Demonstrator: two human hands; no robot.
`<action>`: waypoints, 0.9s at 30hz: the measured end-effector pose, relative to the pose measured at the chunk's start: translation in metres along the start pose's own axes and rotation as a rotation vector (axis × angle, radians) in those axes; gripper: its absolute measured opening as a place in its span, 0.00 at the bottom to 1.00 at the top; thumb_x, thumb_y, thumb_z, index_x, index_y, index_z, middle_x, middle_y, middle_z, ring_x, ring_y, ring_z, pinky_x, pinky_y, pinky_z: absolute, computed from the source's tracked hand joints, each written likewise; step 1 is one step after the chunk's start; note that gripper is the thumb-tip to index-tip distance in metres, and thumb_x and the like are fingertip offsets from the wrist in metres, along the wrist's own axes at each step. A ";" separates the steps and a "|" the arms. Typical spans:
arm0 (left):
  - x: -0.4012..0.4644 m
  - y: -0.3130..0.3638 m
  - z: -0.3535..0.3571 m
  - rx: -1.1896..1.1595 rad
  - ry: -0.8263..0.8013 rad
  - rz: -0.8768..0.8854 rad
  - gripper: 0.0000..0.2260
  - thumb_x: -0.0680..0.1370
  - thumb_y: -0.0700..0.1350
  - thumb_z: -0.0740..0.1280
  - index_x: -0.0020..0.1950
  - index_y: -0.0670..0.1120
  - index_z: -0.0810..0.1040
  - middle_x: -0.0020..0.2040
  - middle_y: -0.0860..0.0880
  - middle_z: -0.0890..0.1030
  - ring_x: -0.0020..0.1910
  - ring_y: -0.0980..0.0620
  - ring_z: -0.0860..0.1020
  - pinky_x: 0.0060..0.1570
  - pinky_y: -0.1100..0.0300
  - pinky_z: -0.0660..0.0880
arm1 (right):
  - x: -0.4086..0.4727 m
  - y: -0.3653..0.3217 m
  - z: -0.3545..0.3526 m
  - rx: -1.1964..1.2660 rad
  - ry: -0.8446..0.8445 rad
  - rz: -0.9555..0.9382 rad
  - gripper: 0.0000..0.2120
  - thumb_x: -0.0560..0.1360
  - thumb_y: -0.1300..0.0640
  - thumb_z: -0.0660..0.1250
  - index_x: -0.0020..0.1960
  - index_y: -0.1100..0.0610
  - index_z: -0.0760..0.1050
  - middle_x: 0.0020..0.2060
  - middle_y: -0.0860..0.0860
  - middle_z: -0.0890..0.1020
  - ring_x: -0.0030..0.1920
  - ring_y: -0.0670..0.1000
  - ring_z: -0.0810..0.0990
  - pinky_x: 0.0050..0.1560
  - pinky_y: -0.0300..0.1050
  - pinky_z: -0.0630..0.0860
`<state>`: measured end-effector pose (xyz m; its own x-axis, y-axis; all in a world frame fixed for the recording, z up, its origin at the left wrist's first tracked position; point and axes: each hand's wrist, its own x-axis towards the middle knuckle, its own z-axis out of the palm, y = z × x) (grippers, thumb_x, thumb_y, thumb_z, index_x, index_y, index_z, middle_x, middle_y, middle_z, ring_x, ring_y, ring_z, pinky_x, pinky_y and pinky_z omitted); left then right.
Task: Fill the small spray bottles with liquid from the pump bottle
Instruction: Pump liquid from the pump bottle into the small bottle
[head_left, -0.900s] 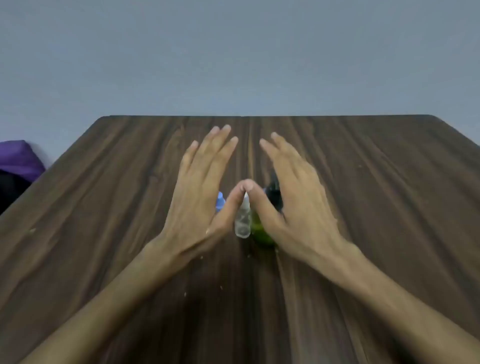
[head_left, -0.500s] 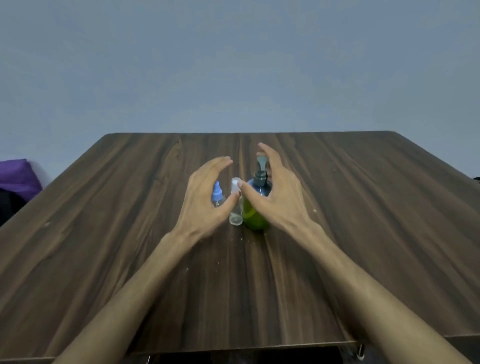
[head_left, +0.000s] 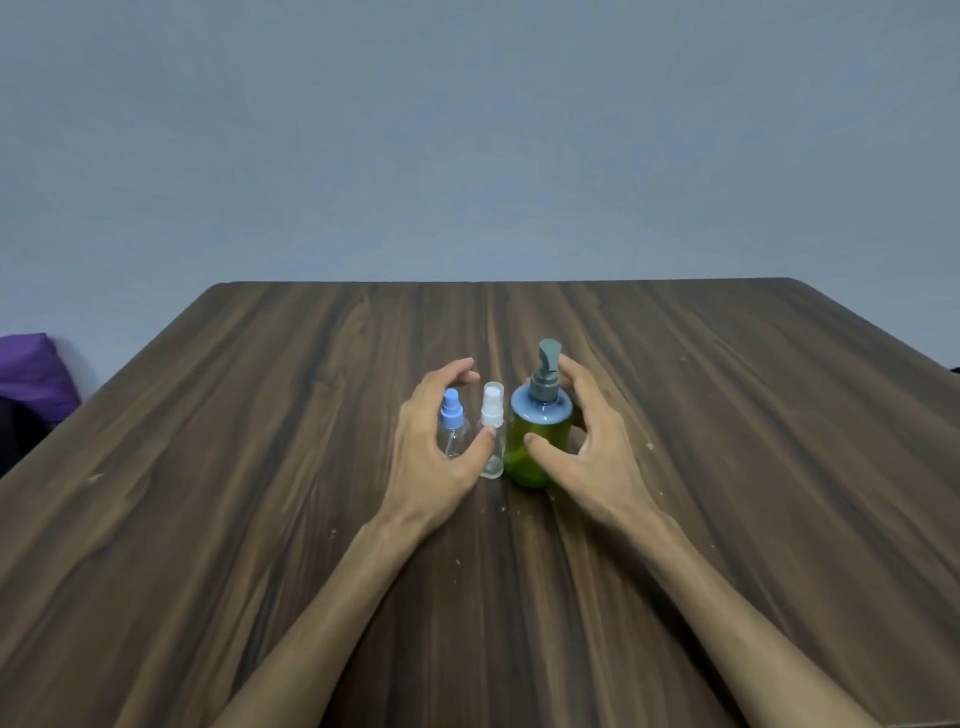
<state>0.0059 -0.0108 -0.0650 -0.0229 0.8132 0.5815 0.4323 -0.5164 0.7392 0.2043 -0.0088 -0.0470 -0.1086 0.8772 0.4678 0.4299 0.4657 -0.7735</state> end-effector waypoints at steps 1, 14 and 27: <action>0.001 0.000 0.001 0.016 0.003 0.006 0.30 0.73 0.54 0.70 0.74 0.46 0.75 0.64 0.55 0.82 0.65 0.55 0.79 0.70 0.52 0.74 | 0.000 0.000 -0.001 0.006 0.001 -0.003 0.37 0.71 0.60 0.75 0.74 0.40 0.65 0.59 0.26 0.77 0.62 0.36 0.78 0.60 0.37 0.77; 0.016 -0.010 0.001 0.312 0.072 0.192 0.15 0.75 0.59 0.72 0.53 0.51 0.86 0.69 0.52 0.79 0.76 0.56 0.68 0.75 0.56 0.56 | 0.001 0.004 -0.002 -0.003 -0.022 0.059 0.42 0.68 0.42 0.80 0.76 0.42 0.64 0.64 0.32 0.74 0.62 0.34 0.76 0.61 0.34 0.75; -0.005 0.075 -0.022 0.116 0.196 0.341 0.12 0.76 0.51 0.76 0.48 0.43 0.85 0.52 0.50 0.84 0.57 0.49 0.79 0.57 0.49 0.72 | -0.042 -0.033 -0.030 0.073 0.244 -0.388 0.09 0.72 0.66 0.74 0.51 0.62 0.82 0.46 0.52 0.83 0.43 0.54 0.82 0.40 0.54 0.78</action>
<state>0.0184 -0.0595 -0.0052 -0.0273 0.5281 0.8487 0.5437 -0.7046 0.4559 0.2212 -0.0639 -0.0286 -0.0306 0.5873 0.8088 0.3340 0.7687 -0.5455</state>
